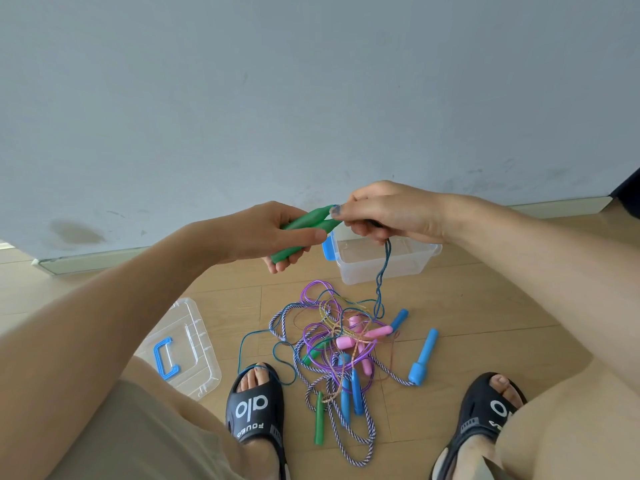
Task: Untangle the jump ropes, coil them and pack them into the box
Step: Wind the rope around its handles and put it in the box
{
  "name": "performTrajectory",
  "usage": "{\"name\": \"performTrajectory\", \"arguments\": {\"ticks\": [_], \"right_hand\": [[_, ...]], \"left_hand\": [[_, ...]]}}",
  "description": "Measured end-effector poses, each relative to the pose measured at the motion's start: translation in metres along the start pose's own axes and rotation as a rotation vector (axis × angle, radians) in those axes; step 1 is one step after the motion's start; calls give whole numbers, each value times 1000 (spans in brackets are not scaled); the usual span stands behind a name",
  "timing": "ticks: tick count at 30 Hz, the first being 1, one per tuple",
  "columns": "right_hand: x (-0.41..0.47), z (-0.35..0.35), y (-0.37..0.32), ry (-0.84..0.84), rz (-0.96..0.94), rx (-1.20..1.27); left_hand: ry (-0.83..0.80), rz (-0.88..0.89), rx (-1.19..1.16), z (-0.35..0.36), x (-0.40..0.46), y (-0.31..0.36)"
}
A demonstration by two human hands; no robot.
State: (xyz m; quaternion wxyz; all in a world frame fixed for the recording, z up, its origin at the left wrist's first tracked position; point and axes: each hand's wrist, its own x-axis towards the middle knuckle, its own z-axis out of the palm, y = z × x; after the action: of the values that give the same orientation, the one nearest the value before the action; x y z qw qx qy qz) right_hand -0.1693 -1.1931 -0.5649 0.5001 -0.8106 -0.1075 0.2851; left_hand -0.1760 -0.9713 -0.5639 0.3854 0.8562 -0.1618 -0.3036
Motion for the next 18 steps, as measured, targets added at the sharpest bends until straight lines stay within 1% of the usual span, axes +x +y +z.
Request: {"name": "performTrajectory", "arguments": {"ticks": [5,8,10,12,14,16,18], "right_hand": [[1,6,-2,34,-94,-21],[4,8,-4,76,-111,49],[7,7,-3,104,-102,96],[8,6,-2,149,-96,121],[8,4,-3,193,-92,135],[9,3,-5,227,-104,135],[9,3,-6,250,-118,136]], "left_hand": [[68,-4,57,-2,-1,1],[181,30,140,-1,0,0],[309,92,279,-1,1,-1],[447,180,490,-1,3,-2],[567,226,646,-1,5,-1],[622,213,727,-2,9,0],[627,205,760,-2,12,-1]]}}
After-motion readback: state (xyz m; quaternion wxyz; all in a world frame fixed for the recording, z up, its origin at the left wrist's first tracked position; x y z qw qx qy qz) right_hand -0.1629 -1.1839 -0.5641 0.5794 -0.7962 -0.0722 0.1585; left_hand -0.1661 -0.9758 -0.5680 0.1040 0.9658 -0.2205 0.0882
